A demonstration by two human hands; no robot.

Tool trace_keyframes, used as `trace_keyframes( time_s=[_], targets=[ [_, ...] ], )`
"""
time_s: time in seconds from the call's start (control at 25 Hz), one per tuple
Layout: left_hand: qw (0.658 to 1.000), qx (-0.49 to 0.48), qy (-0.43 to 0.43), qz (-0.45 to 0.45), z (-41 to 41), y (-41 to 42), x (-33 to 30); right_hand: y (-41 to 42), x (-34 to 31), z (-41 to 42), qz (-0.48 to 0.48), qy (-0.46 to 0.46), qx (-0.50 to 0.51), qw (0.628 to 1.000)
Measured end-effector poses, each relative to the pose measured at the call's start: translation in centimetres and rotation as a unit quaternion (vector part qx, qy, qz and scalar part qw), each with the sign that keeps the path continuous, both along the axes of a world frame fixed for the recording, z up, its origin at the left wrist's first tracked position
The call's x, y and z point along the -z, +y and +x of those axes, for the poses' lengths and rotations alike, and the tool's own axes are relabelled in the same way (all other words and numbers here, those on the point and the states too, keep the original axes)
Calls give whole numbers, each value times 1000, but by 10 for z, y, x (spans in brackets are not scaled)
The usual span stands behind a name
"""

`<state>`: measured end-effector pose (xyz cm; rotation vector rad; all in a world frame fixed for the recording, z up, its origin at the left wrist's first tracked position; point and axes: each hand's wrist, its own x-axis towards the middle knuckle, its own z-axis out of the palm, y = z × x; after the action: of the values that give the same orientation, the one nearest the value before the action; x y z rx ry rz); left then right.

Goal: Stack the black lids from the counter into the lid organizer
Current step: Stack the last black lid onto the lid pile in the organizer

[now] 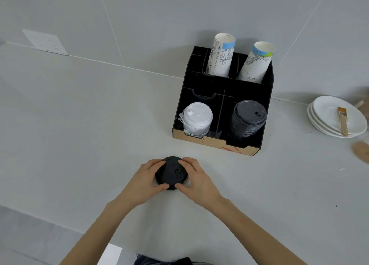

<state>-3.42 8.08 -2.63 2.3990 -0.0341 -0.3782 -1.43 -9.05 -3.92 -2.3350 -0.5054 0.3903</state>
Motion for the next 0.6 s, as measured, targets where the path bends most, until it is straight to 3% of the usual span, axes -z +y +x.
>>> trace_keyframes(
  time_s=[0.6],
  targets=[
    [987, 71, -140, -24, 63, -58, -55, -65, -55, 35, 85, -112, 106, 984]
  ],
)
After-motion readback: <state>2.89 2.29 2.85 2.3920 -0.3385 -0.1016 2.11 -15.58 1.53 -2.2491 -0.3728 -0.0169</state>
